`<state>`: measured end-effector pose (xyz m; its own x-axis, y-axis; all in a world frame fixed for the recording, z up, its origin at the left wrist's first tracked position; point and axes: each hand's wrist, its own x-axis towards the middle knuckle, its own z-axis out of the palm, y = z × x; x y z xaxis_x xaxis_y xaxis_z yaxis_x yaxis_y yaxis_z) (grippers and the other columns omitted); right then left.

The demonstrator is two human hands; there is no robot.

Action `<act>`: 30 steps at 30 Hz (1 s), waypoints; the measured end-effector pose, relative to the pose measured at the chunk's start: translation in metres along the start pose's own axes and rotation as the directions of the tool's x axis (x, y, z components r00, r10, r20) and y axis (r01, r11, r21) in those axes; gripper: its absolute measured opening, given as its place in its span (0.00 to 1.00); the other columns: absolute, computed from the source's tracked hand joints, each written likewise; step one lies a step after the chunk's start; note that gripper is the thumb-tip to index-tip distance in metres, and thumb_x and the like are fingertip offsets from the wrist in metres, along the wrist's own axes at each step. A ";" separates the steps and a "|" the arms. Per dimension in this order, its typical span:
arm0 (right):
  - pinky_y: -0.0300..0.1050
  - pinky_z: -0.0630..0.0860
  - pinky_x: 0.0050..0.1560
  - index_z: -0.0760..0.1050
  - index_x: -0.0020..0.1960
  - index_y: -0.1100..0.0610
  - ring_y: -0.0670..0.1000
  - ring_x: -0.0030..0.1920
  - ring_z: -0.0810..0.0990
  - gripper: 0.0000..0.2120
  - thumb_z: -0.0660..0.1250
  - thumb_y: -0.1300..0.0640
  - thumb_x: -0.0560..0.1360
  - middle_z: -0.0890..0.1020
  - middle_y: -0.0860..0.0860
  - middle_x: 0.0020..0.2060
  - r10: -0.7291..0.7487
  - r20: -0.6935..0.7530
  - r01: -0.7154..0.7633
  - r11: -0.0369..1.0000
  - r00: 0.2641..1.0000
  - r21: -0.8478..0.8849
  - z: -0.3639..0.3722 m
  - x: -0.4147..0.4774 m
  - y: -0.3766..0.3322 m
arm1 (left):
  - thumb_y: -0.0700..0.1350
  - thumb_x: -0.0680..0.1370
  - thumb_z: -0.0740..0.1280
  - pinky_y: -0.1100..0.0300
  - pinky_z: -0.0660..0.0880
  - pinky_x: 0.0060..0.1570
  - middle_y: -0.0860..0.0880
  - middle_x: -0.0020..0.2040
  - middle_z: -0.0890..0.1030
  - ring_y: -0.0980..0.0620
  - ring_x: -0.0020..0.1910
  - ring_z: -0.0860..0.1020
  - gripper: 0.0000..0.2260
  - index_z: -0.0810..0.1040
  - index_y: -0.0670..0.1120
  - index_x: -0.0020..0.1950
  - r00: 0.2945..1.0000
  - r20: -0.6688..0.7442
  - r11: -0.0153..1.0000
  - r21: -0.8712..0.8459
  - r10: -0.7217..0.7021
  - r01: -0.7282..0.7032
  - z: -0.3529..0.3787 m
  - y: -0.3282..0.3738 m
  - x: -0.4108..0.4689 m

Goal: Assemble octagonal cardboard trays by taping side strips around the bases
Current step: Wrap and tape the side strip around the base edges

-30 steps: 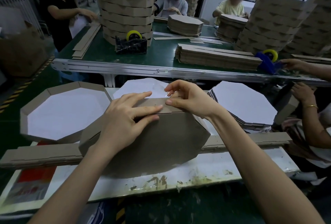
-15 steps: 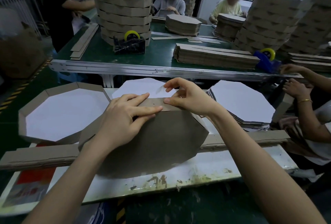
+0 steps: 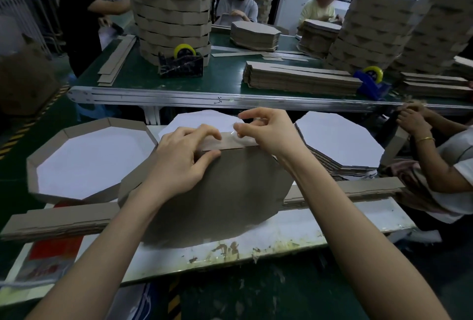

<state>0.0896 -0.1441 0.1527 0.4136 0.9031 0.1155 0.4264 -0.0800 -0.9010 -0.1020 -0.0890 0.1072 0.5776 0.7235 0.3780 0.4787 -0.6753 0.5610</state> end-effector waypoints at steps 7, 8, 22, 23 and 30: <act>0.35 0.70 0.31 0.76 0.40 0.57 0.42 0.27 0.76 0.10 0.78 0.59 0.70 0.84 0.52 0.32 0.101 -0.088 -0.091 0.990 0.991 0.110 0.014 -0.028 -0.002 | 0.54 0.78 0.66 0.52 0.66 0.56 0.55 0.59 0.76 0.50 0.57 0.71 0.14 0.65 0.53 0.59 0.999 -0.023 1.000 0.003 0.024 -0.024 0.000 0.001 -0.005; 0.37 0.70 0.32 0.75 0.40 0.56 0.44 0.28 0.75 0.11 0.78 0.59 0.69 0.84 0.55 0.35 0.121 -0.099 -0.111 0.989 0.988 0.100 0.015 -0.032 -0.003 | 0.54 0.78 0.65 0.51 0.66 0.56 0.54 0.59 0.77 0.49 0.57 0.71 0.14 0.64 0.54 0.58 1.000 -0.011 0.999 0.018 0.028 -0.028 -0.001 0.001 -0.006; 0.29 0.61 0.21 0.70 0.36 0.55 0.38 0.19 0.69 0.14 0.74 0.64 0.72 0.81 0.51 0.29 0.136 -0.073 -0.125 0.981 0.988 0.146 0.021 -0.055 0.005 | 0.51 0.82 0.61 0.50 0.64 0.60 0.55 0.67 0.75 0.47 0.61 0.71 0.14 0.75 0.61 0.66 0.981 0.045 0.958 0.210 0.191 -0.196 -0.002 -0.001 -0.007; 0.29 0.61 0.21 0.70 0.36 0.55 0.38 0.19 0.68 0.15 0.75 0.64 0.72 0.80 0.50 0.28 0.131 -0.068 -0.121 0.984 0.989 0.133 0.021 -0.055 0.006 | 0.52 0.82 0.60 0.50 0.64 0.60 0.56 0.67 0.75 0.47 0.61 0.71 0.14 0.74 0.62 0.67 0.981 0.054 0.952 0.234 0.188 -0.196 -0.002 -0.002 -0.006; 0.36 0.65 0.27 0.66 0.32 0.53 0.40 0.24 0.69 0.20 0.79 0.59 0.68 0.73 0.46 0.23 0.037 -0.038 -0.041 0.991 0.999 -0.130 0.018 -0.044 0.015 | 0.57 0.82 0.50 0.50 0.67 0.56 0.58 0.68 0.69 0.48 0.62 0.69 0.19 0.63 0.65 0.73 0.982 0.144 0.916 0.364 0.125 -0.169 0.000 -0.003 0.004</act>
<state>0.0630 -0.1778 0.1269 0.4592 0.8829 0.0980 0.5097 -0.1715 -0.8431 -0.1013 -0.0846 0.1068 0.7217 0.6057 0.3351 0.5812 -0.7932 0.1819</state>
